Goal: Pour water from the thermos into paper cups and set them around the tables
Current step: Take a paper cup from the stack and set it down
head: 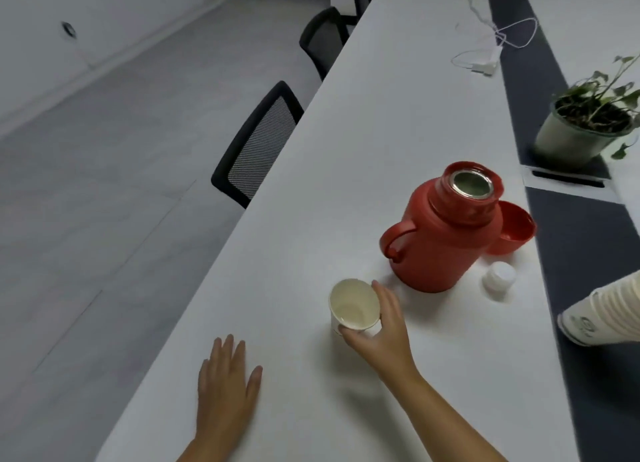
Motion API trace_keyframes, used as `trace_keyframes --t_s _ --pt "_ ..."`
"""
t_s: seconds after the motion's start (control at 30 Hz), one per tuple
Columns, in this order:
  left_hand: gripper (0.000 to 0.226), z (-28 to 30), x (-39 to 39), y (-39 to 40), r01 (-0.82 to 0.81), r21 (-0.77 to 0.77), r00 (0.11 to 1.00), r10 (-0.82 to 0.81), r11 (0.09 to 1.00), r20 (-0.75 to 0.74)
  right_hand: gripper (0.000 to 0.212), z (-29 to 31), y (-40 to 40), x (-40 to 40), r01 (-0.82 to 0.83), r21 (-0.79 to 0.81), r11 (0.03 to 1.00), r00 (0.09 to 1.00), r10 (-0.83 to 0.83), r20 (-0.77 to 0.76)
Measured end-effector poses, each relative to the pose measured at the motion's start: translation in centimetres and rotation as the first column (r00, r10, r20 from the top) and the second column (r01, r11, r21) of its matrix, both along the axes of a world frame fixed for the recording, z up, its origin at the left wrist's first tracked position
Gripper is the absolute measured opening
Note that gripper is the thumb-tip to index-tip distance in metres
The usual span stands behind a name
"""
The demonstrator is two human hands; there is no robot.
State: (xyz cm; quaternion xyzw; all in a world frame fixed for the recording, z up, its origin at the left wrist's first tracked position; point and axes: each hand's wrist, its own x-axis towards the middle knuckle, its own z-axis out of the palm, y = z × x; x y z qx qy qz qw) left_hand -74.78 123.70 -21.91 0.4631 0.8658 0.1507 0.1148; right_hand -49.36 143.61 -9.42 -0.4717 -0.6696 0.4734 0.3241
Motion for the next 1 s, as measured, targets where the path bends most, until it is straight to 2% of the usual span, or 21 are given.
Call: trace_keyframes --t_s 0.1,0.23,0.37,0.5,0.57,0.67,0.73,0.87,0.93,1.0 --pt "0.085 0.1 -1.4 -0.1 0.066 -0.022 0.997 -0.067 0.998 -0.049 0.104 -1.2 0.4 -3.8 0.026 -0.015 1.0 0.999 -0.025 0.04" --pt "0.085 1.4 -0.5 0.3 0.083 0.006 0.994 -0.083 0.997 -0.068 0.105 -2.1 0.4 -5.8 0.057 -0.006 0.998 0.994 -0.057 0.09" --pt "0.085 1.6 0.0 0.5 0.105 0.03 0.99 -0.101 0.994 -0.097 0.115 -3.2 0.2 -4.8 0.07 -0.026 0.997 0.986 -0.065 0.15" --pt "0.083 1.4 0.0 0.5 0.116 0.058 0.987 -0.108 0.992 -0.118 0.128 -3.9 0.5 -1.2 -0.03 -0.032 0.999 0.975 0.037 0.22" --pt "0.083 1.4 0.1 0.5 0.116 0.07 0.987 -0.107 0.991 -0.12 0.112 -3.1 0.8 1.3 0.027 0.015 1.0 0.975 -0.03 0.221" --pt "0.084 1.6 0.3 0.7 0.119 0.058 0.981 -0.108 0.991 -0.161 0.075 0.2 3.3 3.0 0.279 0.048 0.959 0.956 -0.282 0.075" --pt "0.084 1.3 0.3 0.7 0.117 0.052 0.977 -0.106 0.992 -0.183 0.063 2.9 5.7 1.5 0.371 -0.004 0.929 0.929 -0.371 0.003" --pt "0.084 1.3 0.2 0.8 0.106 0.082 0.981 -0.091 0.991 -0.17 0.028 5.6 10.6 -3.1 0.421 -0.192 0.887 0.884 -0.448 -0.134" --pt "0.084 1.6 0.1 0.9 0.101 0.09 0.984 -0.085 0.991 -0.159 0.017 5.5 11.8 -3.6 0.457 -0.294 0.839 0.819 -0.526 -0.229" --pt "0.085 2.0 0.0 1.0 0.106 0.053 0.987 -0.099 0.993 -0.129 0.014 5.3 11.5 -3.0 0.486 -0.287 0.825 0.796 -0.554 -0.245"
